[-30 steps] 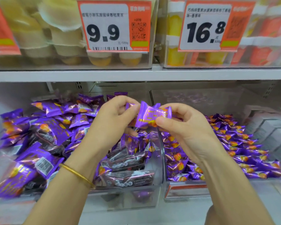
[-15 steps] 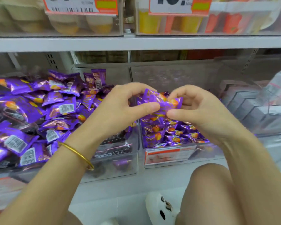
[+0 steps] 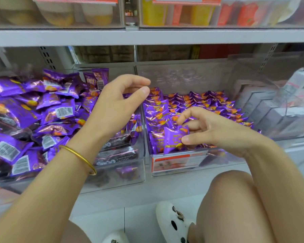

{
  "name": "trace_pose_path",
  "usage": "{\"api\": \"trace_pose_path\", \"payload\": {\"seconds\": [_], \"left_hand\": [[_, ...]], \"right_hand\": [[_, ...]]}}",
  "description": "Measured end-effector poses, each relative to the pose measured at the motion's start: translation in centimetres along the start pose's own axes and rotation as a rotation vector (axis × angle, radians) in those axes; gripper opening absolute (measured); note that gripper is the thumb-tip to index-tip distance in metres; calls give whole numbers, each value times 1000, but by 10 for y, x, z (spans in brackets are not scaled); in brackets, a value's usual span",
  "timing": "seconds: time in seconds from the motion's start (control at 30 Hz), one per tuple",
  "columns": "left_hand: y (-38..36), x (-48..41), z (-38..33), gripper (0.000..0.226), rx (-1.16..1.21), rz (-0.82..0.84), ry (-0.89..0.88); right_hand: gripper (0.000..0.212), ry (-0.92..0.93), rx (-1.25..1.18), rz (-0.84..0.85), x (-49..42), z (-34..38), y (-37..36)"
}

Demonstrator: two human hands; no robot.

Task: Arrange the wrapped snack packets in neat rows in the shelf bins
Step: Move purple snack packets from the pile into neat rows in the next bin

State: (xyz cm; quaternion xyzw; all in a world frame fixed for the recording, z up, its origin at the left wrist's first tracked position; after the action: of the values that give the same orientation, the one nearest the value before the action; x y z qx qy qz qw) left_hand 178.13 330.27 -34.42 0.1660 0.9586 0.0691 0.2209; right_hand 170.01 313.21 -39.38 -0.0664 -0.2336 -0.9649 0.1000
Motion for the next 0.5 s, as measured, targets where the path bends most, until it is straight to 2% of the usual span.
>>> {"api": "trace_pose_path", "payload": {"seconds": [0.1, 0.23, 0.37, 0.5], "left_hand": [[2, 1, 0, 17, -2, -4, -1], [4, 3, 2, 17, 18, -9, 10], [5, 3, 4, 18, 10, -3, 15], [5, 5, 3, 17, 12, -9, 25]], "right_hand": [[33, -6, 104, -64, 0, 0, -1], [29, 9, 409, -175, -2, 7, -6], [28, 63, 527, -111, -1, 24, -9], [28, 56, 444, -33, 0, 26, -11]]}}
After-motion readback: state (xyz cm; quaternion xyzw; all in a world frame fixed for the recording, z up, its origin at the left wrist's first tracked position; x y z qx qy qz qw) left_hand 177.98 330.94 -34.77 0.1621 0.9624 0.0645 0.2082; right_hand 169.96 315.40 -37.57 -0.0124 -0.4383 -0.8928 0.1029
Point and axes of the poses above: each hand's wrist, its own x-axis away from the middle knuckle, its own y-axis out of the back of the hand, z = x × y, the point moved 6 cm from there along -x, towards the middle knuckle, and after that the axes turned 8 degrees about x, right-handed, at the moved point
